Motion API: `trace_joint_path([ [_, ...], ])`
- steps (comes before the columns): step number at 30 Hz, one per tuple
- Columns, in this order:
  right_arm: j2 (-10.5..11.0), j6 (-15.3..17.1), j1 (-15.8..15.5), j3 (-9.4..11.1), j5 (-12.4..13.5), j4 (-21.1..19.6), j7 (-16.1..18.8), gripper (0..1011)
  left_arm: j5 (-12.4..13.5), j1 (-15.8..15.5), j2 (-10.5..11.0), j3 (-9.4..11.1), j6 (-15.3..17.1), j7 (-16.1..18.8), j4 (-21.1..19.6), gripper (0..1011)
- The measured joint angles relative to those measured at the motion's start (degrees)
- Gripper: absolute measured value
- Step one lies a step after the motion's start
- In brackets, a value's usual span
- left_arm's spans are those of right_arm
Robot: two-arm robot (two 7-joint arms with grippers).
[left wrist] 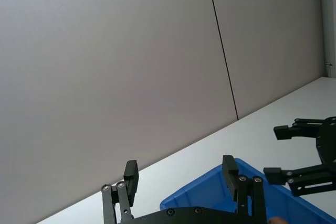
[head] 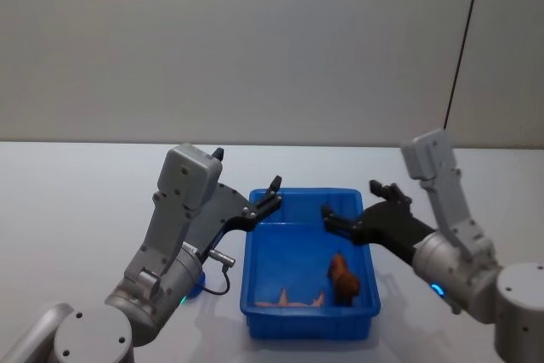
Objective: Pick up the two dolls from the table and place them into the box.
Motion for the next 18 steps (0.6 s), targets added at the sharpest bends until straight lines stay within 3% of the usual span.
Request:
trace_joint_path([
  [18,5.24,-3.38,-3.50,3.38,0.80,-2.31,2.11,1003,0.00,0.00,0.00,0.00,0.00,0.00,0.00,1001],
])
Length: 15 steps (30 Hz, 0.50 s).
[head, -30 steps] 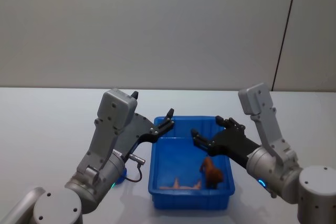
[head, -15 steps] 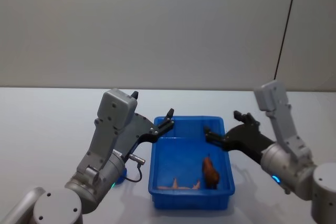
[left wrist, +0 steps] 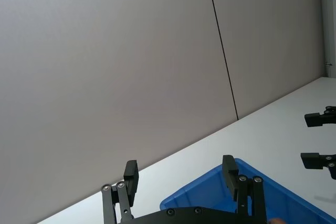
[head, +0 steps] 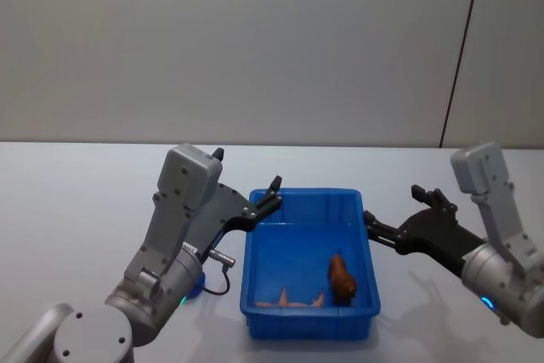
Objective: Pick up the two dolls from the table and place them into the box.
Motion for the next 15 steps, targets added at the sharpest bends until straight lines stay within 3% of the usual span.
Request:
trace_joint_path([
  [15,1.55,-1.03,-1.14,0.92,0.16,-0.69,0.76,1002,-0.25,1.45,1.75,-0.80,2.31,-0.06,-1.29,1001],
])
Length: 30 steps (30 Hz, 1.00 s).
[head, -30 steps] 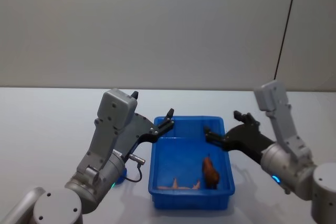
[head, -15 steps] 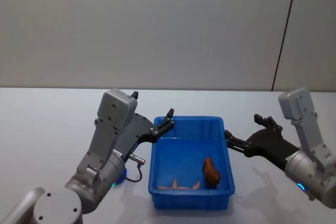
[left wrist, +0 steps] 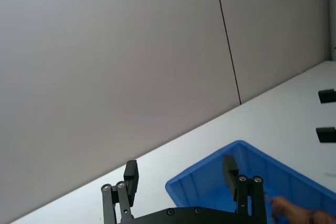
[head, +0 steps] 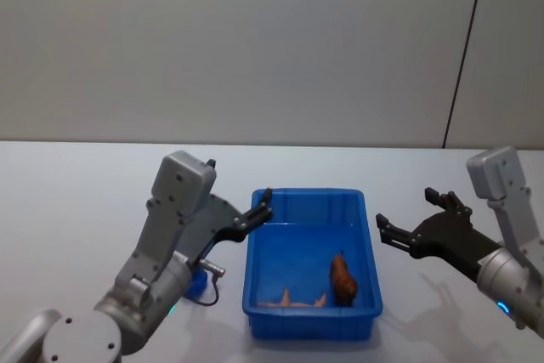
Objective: Pick up the two dolls from the table and place them into the box.
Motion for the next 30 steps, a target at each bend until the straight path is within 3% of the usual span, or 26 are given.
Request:
trace_joint_path([
  [14,0.43,-0.31,-0.32,0.27,0.05,-0.19,0.21,1004,-4.48,3.35,2.84,-1.21,1.92,0.20,1.13,1001],
  [22,0.53,-0.36,-0.38,0.32,0.06,-0.24,0.27,1003,-7.37,4.11,3.55,-1.96,1.76,-1.24,4.72,1001],
  [30,0.57,-0.42,-0.42,0.36,0.05,-0.27,0.30,1003,-8.58,3.37,3.43,-2.56,1.77,-3.52,8.88,1001],
])
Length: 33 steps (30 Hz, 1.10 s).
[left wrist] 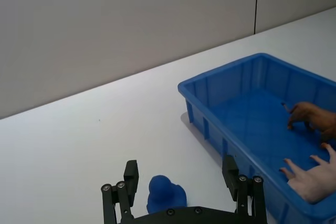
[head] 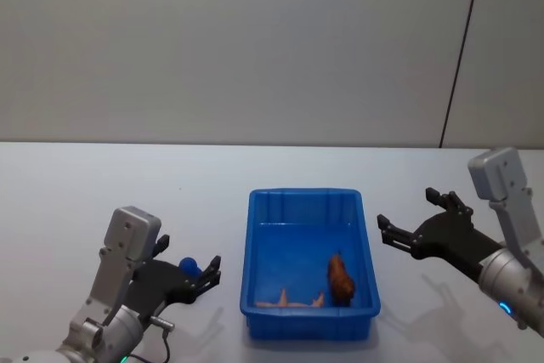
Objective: Pick up the two dolls from the table and place them into the box.
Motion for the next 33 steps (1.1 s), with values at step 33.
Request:
trace_joint_path([
  [33,0.06,-0.01,-0.03,0.01,0.00,0.00,0.00,1003,5.45,-8.85,-3.54,-1.03,2.60,-11.30,17.36,1001],
])
